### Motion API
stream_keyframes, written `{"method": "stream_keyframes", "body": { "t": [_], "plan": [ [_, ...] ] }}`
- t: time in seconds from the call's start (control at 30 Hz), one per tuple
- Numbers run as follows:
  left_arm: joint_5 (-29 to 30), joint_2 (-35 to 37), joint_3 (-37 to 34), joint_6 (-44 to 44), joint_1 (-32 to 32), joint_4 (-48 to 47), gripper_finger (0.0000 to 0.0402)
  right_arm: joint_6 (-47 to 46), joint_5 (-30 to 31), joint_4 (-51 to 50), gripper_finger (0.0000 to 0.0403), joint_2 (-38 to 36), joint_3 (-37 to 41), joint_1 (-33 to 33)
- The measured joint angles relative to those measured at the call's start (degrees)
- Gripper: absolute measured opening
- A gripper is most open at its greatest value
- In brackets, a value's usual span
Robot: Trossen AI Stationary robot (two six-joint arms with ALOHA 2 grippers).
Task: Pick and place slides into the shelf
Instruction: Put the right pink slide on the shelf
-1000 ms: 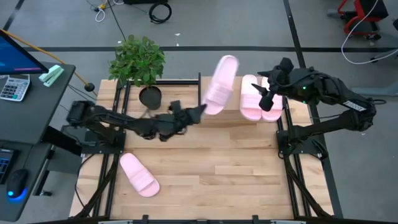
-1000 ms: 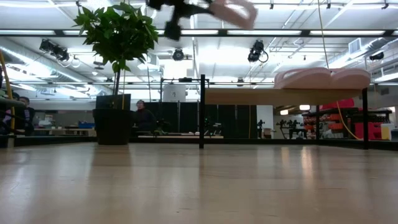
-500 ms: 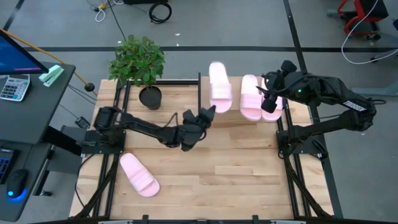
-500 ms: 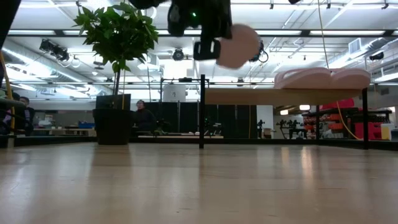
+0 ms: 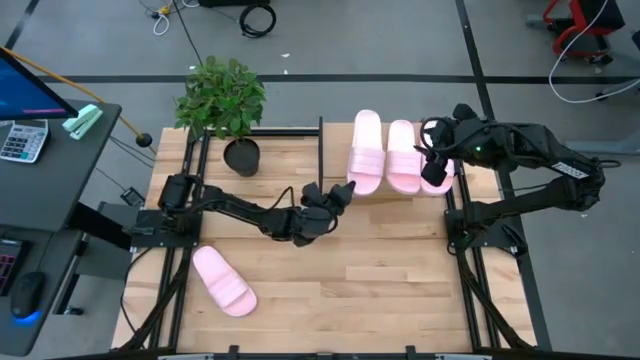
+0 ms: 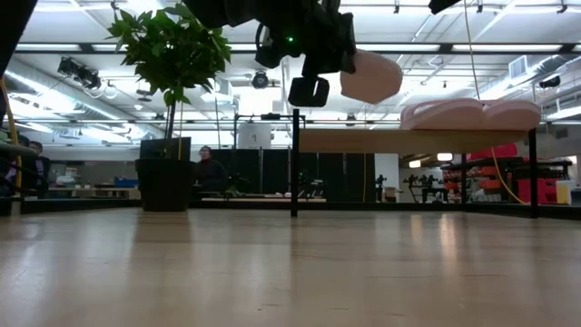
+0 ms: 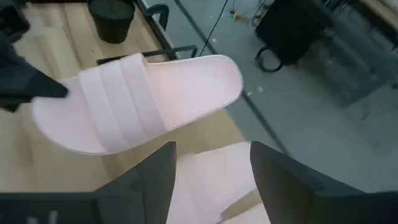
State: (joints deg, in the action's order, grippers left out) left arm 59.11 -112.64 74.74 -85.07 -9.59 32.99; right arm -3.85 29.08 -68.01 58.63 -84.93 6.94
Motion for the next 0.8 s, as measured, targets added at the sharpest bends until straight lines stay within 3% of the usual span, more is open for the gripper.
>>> {"method": "stream_keyframes", "body": {
  "t": [0.2,0.53,0.8],
  "plan": [
    [-2.2,0.0,0.0,-0.3,0.9,-3.9,0.0050,-5.2,-3.5,-1.6,0.0213,0.0,0.0,-3.9],
    [-3.5,0.0,0.0,-3.8,2.5,-6.3,0.0050,-8.3,-3.9,-1.8,0.0213,0.2,0.0,-18.0],
    [-1.7,0.0,0.0,-3.1,4.4,-6.2,0.0050,-9.9,1.0,-12.3,0.0213,-0.1,0.0,-21.0]
  ]
}}
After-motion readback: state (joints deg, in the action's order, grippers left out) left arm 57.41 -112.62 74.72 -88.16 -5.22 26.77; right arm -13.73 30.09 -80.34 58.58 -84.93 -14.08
